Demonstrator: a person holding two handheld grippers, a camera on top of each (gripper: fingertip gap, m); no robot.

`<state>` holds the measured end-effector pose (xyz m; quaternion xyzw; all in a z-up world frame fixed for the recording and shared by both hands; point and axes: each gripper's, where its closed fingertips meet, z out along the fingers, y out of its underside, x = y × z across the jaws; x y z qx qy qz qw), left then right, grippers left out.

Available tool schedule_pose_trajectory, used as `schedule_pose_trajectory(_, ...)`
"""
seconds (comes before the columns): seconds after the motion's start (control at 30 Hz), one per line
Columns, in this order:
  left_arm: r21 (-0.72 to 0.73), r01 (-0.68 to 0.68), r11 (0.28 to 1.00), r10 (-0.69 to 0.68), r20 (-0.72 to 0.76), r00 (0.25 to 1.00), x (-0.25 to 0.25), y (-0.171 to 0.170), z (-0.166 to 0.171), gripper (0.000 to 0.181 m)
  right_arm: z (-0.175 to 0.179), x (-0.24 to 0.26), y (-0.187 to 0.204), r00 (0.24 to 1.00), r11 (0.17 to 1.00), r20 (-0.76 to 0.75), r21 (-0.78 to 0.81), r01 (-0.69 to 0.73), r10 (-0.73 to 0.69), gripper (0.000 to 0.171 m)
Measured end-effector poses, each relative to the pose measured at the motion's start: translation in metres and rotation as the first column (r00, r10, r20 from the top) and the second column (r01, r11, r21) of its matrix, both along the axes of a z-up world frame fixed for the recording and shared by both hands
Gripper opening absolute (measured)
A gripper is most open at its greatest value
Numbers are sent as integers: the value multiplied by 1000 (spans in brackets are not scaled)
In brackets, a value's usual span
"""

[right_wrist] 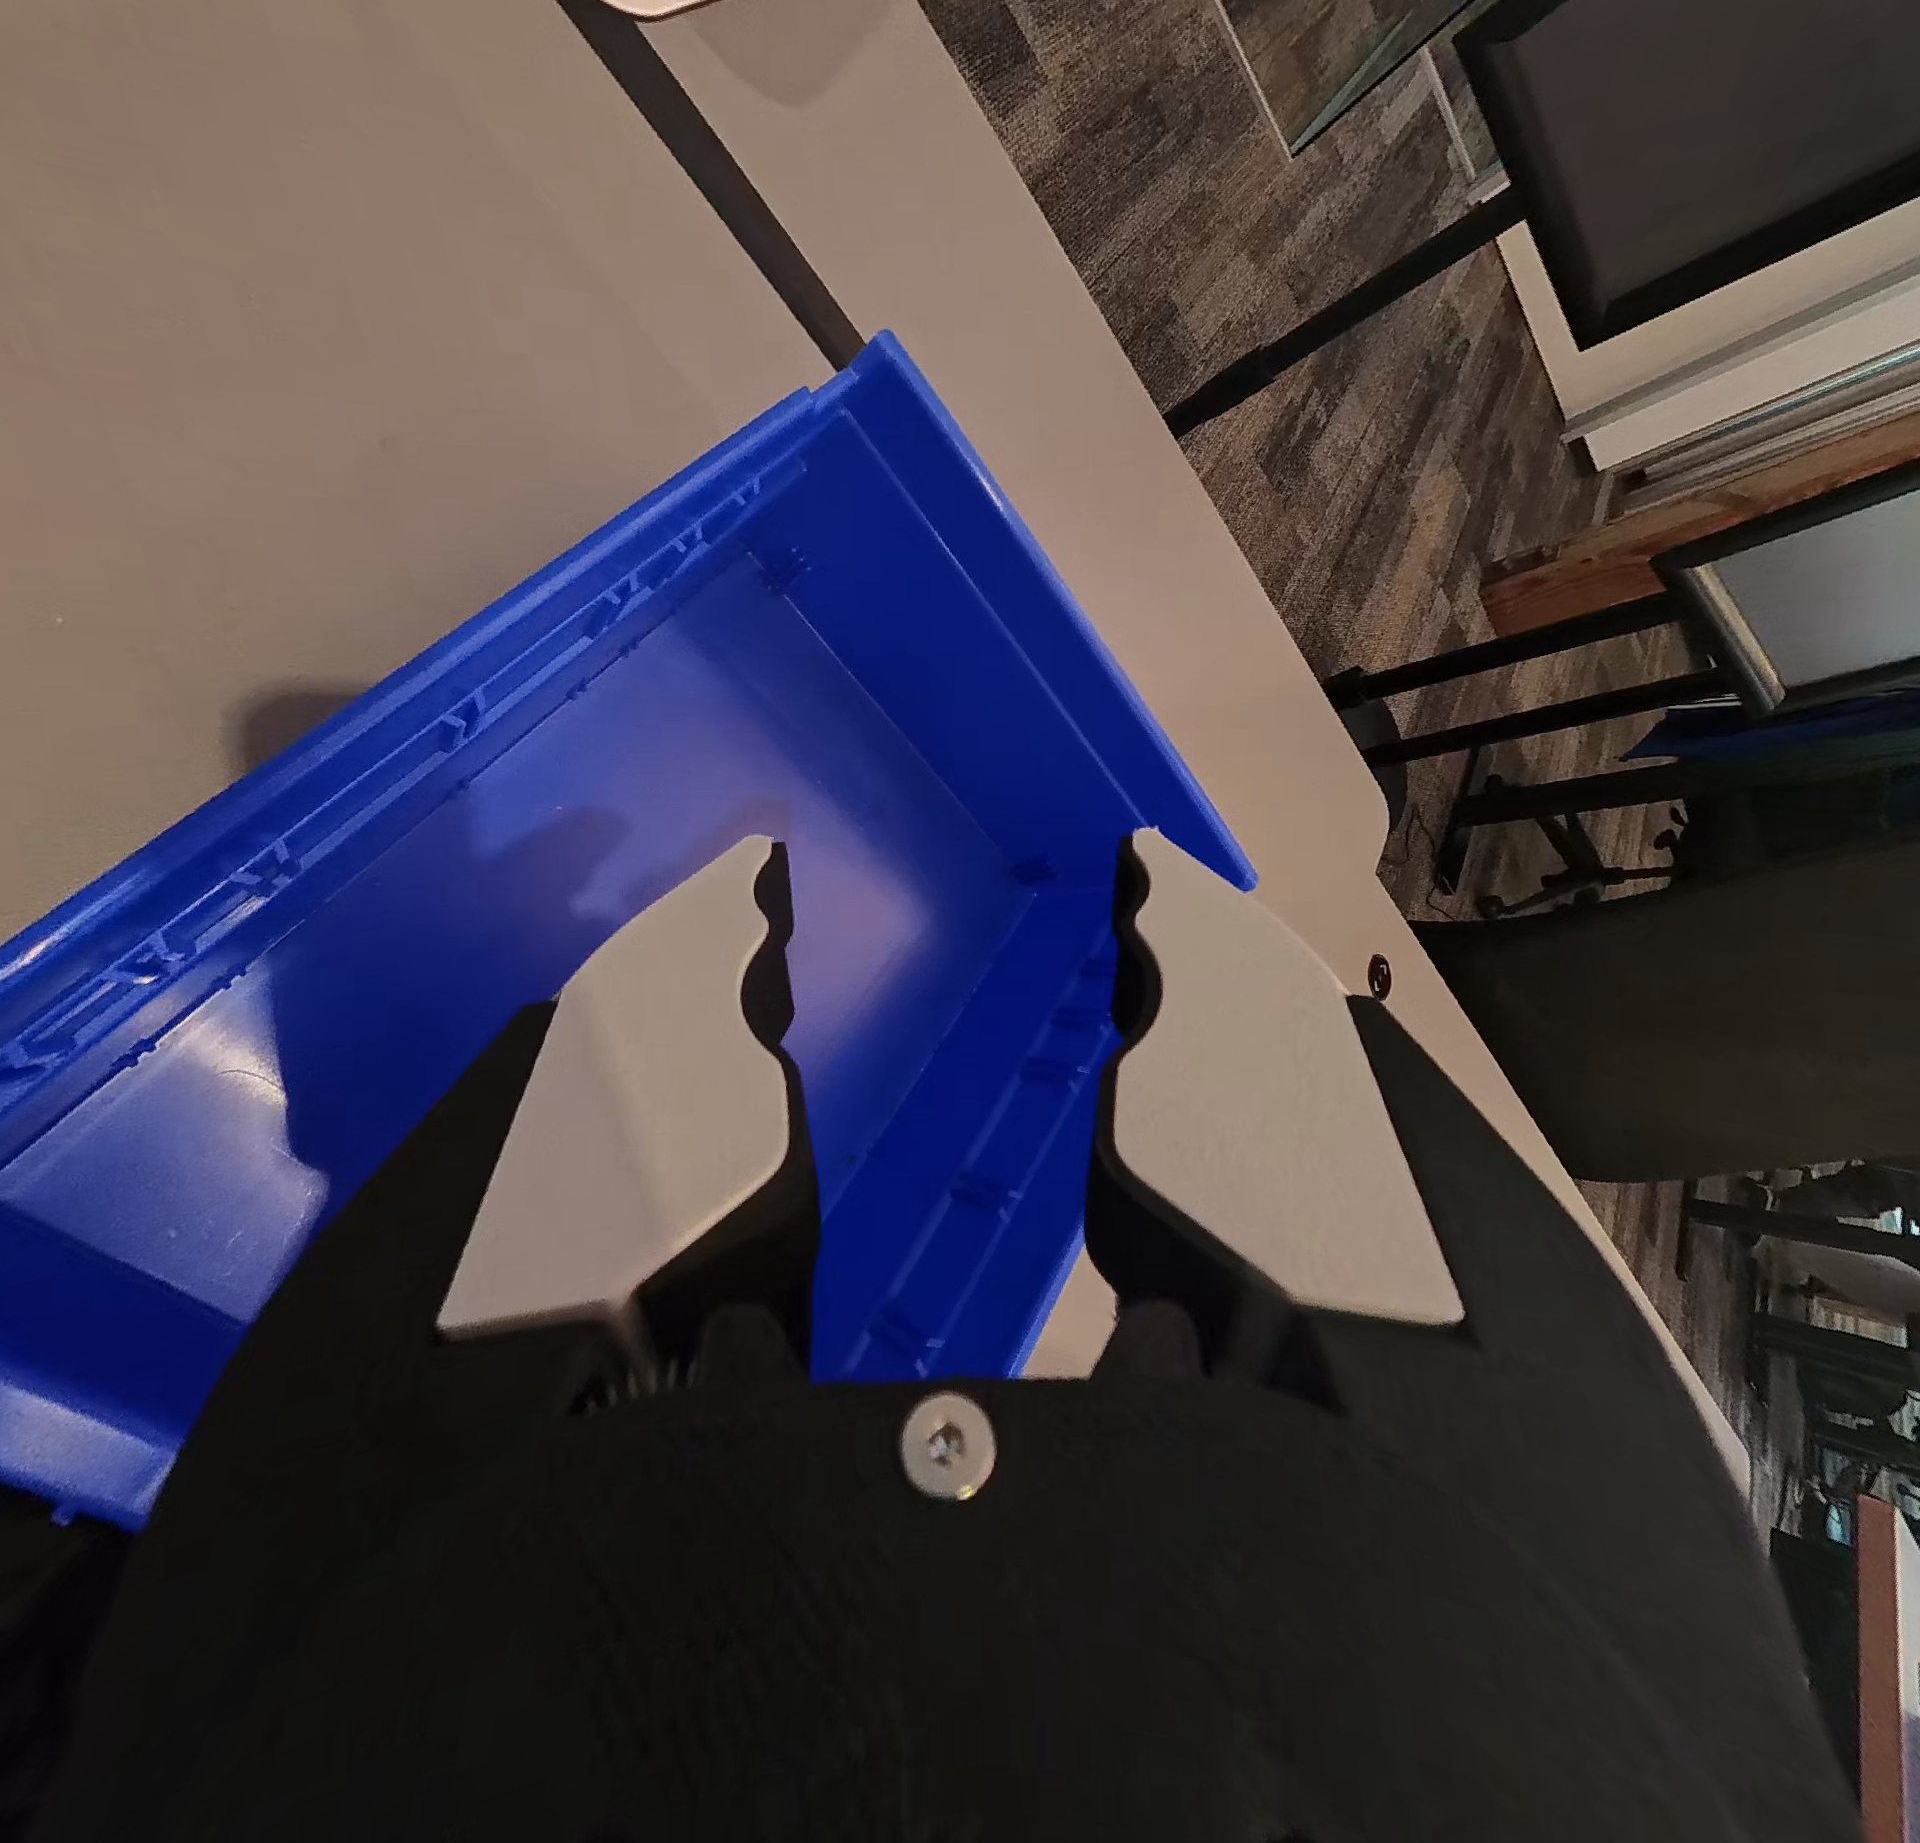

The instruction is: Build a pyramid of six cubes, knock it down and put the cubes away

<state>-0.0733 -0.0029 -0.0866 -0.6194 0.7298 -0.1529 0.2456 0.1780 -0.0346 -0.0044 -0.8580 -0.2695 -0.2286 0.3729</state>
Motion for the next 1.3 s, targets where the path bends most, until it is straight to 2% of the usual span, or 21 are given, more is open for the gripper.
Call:
schedule_pose_trajectory(0.2,43,18,999,-16,-48,999,-1,-1,-7,26,-3,-1,1,1000,1000,6,-12,-1,1,61)
schedule_pose_trajectory(0.43,-26,16,1000,-18,-56,998,-2,-7,-9,26,-3,-2,-1,1000,1000,7,-13,0,0,61)
schedule_pose_trajectory(0.7,23,26,999,-24,-56,998,0,-4,-9,26,-5,-3,1,1000,1000,12,-22,-3,3,61)
schedule_pose_trajectory(0.73,30,15,999,-13,-60,998,0,-3,-10,29,-5,-3,1,1000,1000,13,-23,-3,3,61)
schedule_pose_trajectory(0.83,54,-13,998,17,-76,997,-2,2,-11,60,-5,-3,2,1000,1000,9,-20,-4,4,61)
schedule_pose_trajectory(0.87,40,-4,999,6,-56,998,0,0,-9,54,-5,-3,2,1000,1000,10,-20,-3,4,61)
schedule_pose_trajectory(1.0,9,-26,1000,25,44,999,5,-2,13,51,-6,-4,2,1000,1000,14,-25,-5,5,61)
schedule_pose_trajectory(1.17,-32,-50,998,56,238,970,1,-4,62,47,-4,-6,3,1000,1000,10,-12,-13,14,61)
schedule_pose_trajectory(1.3,-44,-92,995,102,492,865,-15,-2,130,40,10,-11,4,1000,998,-3,49,-30,30,60)
